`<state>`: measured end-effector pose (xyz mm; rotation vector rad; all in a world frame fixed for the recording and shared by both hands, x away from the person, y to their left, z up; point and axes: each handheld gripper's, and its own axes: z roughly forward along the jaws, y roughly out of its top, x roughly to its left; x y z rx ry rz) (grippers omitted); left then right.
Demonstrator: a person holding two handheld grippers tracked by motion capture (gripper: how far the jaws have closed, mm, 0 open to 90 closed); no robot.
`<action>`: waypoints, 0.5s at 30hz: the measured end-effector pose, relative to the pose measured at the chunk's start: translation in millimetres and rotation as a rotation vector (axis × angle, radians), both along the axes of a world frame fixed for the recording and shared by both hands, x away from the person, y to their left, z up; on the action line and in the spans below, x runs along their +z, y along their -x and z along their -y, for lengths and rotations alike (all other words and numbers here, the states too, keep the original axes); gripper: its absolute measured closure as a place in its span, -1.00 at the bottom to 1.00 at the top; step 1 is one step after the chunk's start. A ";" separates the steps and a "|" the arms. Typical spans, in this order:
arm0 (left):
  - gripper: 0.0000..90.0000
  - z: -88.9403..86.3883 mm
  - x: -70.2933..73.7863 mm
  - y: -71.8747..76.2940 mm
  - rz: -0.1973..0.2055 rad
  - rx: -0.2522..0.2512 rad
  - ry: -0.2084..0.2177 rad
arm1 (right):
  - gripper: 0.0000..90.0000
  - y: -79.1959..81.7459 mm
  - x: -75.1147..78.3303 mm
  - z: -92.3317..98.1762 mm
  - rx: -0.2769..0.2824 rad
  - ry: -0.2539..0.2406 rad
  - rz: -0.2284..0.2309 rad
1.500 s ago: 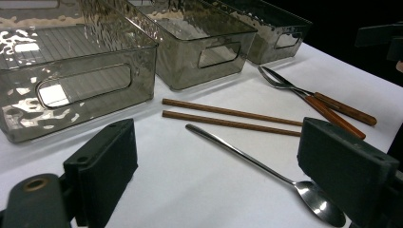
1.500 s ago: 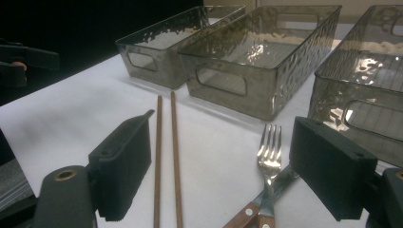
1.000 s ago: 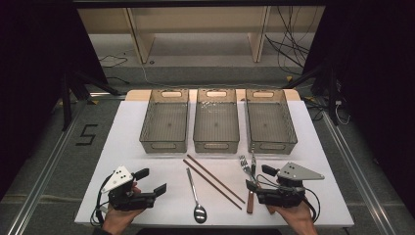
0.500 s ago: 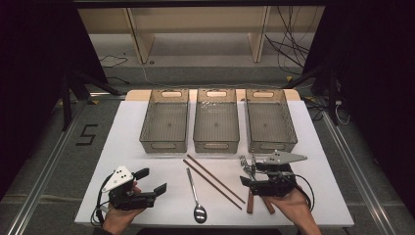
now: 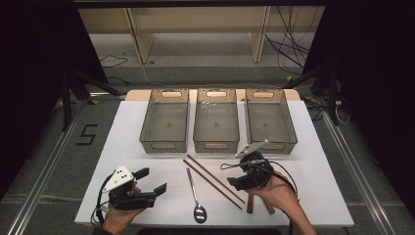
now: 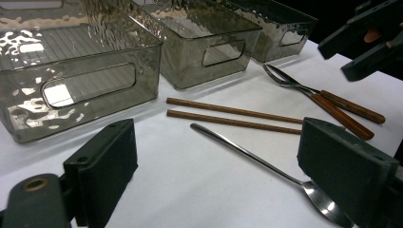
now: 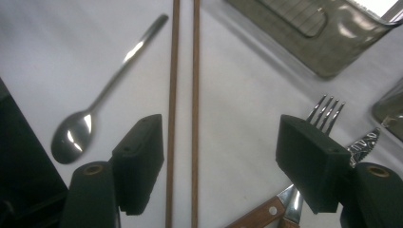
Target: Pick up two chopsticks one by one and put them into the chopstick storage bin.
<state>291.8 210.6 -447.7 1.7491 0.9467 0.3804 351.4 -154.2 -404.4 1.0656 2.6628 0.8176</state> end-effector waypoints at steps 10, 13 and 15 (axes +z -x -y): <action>-0.72 -0.3 0.3 -0.3 -0.001 -0.001 0.005 | -0.02 -15.6 -15.9 -26.9 0.046 0.126 -0.083; -0.72 -0.8 0.2 -0.6 -0.002 -0.001 0.005 | 0.04 -20.8 -23.4 -32.6 0.058 0.157 -0.119; -0.72 -1.0 0.4 -0.6 -0.001 -0.001 0.007 | 0.09 -22.6 -27.2 -35.2 0.058 0.169 -0.140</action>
